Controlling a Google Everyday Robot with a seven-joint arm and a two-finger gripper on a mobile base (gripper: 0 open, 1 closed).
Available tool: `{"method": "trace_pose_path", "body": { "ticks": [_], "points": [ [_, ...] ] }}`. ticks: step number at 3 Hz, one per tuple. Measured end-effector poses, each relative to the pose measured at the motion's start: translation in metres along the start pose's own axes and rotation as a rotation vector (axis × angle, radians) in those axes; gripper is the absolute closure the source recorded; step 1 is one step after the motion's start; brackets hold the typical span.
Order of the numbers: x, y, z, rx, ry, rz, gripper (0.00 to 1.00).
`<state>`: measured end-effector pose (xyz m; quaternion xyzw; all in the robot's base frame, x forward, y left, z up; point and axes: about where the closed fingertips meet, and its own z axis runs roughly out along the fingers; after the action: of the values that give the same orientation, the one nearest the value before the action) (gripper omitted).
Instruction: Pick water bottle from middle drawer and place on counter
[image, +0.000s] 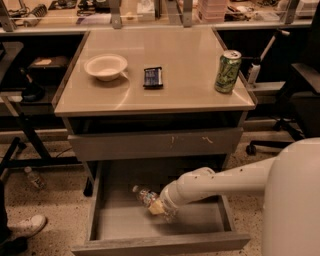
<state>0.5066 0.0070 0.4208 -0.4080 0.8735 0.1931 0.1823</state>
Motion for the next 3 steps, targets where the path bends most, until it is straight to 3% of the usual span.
{"method": "trace_pose_path", "body": {
  "ticks": [1, 2, 3],
  "points": [
    [-0.003, 0.006, -0.047, 0.046, 0.009, 0.025, 1.0],
    [-0.003, 0.006, -0.046, 0.045, 0.01, 0.025, 1.0],
    [-0.01, 0.013, -0.068, 0.045, -0.004, 0.014, 1.0]
  ]
}}
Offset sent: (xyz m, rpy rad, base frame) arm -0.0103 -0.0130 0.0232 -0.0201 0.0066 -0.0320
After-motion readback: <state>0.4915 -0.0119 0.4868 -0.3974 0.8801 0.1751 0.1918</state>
